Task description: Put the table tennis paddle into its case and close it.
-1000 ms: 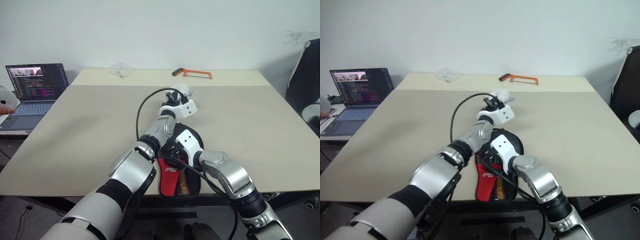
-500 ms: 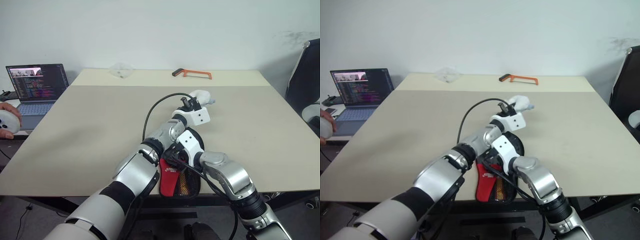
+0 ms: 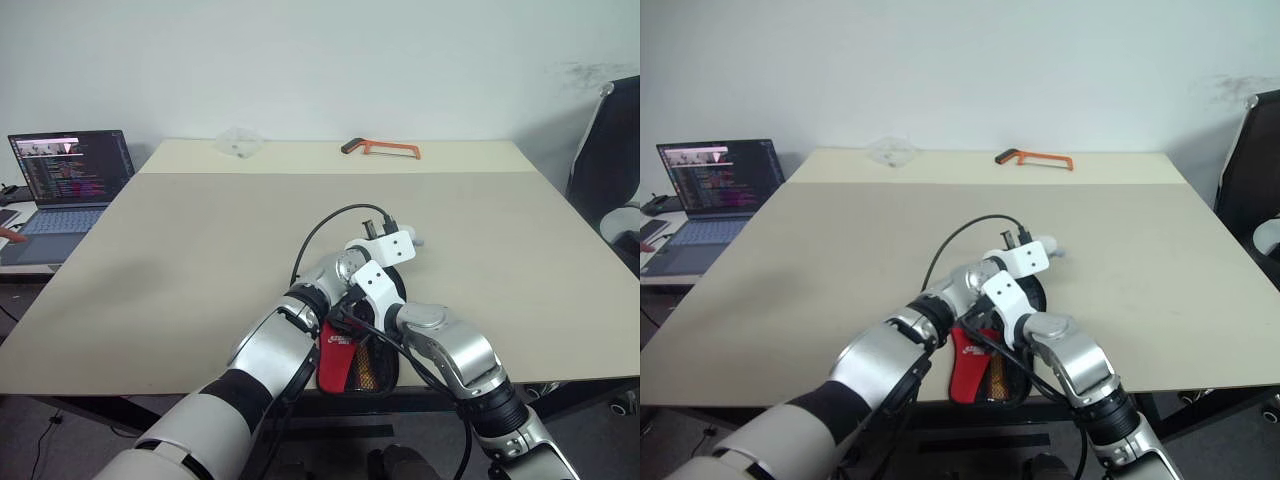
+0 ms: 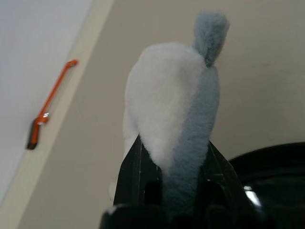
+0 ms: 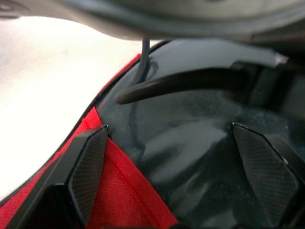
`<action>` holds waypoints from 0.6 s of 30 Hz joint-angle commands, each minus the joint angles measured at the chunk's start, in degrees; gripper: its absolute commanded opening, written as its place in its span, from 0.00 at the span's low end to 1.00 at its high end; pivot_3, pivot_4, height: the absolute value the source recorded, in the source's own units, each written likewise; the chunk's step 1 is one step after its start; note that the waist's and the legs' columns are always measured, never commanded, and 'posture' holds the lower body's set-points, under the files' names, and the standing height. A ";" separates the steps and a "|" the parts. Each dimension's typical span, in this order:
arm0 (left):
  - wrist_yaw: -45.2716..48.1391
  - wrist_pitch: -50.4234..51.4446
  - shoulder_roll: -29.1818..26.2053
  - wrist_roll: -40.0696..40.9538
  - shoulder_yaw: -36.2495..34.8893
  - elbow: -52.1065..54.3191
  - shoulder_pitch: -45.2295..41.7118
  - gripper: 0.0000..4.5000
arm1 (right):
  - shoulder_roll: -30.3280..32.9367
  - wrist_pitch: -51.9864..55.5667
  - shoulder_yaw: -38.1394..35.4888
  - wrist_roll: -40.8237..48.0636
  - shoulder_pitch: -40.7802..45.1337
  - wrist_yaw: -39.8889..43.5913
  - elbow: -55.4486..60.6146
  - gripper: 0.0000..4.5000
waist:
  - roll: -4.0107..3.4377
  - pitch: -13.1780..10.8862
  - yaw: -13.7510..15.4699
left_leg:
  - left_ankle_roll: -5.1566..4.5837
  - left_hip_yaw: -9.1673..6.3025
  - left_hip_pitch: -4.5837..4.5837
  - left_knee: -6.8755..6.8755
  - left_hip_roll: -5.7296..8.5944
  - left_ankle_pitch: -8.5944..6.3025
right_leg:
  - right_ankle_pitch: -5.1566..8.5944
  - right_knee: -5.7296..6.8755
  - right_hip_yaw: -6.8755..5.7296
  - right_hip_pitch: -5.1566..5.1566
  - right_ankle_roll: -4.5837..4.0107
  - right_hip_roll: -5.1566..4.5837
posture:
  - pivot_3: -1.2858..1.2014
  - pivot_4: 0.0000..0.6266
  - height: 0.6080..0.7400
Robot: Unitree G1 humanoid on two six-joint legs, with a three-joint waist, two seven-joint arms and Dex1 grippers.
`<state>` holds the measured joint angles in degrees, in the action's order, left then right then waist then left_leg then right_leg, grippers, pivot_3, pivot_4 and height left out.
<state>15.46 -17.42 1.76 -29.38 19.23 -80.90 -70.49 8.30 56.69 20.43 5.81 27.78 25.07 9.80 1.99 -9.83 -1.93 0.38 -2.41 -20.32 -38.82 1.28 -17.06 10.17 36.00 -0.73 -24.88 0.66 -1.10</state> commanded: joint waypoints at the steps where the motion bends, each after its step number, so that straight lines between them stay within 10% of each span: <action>1: 6.95 1.34 -1.20 3.28 -2.50 3.05 -1.39 0.29 | -0.09 2.23 2.07 0.82 -2.17 1.01 -6.11 1.00 | 0.00 0.00 -0.08 | 0.00 0.01 0.00 0.00 0.00 0.00 | 0.00 0.00 0.01 0.00 0.00 0.00 | 0.52 0.24 1.00; 10: 17.54 0.99 -6.03 5.75 -3.85 4.97 -2.83 0.99 | 0.32 0.74 1.68 0.93 -1.36 2.23 -7.51 1.00 | -0.01 0.03 -0.36 | -0.01 -0.01 0.49 0.04 -0.03 -0.01 | 0.04 -0.06 0.00 0.53 0.06 0.00 | 0.52 0.24 1.00; 18: 30.06 -5.05 -14.63 9.89 -6.16 8.71 -2.11 0.99 | 4.40 0.98 0.57 1.77 1.22 6.38 -4.88 1.00 | -0.03 -0.01 -0.53 | -0.01 -0.02 0.49 0.05 -0.07 -0.01 | 0.05 -0.06 0.00 0.51 0.06 0.00 | 0.52 0.24 1.00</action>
<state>42.10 -20.79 -11.11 -22.69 15.70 -75.03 -71.59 11.29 54.74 20.34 6.64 30.17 29.83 6.99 1.96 -9.84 -2.46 0.36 -2.47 -19.86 -38.77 1.22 -17.08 10.22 35.92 -0.76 -24.38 0.71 -1.11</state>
